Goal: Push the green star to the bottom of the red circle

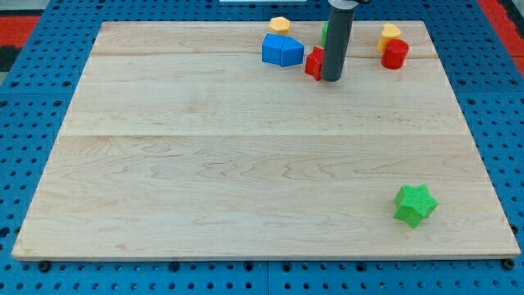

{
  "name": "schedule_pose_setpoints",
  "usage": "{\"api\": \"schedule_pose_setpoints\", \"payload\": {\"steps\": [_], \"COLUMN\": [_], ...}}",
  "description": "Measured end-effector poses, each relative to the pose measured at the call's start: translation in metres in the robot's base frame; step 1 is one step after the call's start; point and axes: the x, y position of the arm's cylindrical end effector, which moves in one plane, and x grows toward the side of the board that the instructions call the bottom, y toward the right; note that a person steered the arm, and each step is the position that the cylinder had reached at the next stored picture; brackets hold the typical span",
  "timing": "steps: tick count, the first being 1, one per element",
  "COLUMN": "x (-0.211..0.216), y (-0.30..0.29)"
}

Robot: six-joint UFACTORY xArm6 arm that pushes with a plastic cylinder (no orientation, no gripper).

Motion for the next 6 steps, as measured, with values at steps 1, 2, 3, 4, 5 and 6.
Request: {"api": "schedule_pose_setpoints", "payload": {"steps": [1,2,3,4,5,6], "x": [-0.008,0.021,0.083,0.159,0.207,0.24], "y": [0.004,0.046,0.106,0.125,0.125,0.098]}}
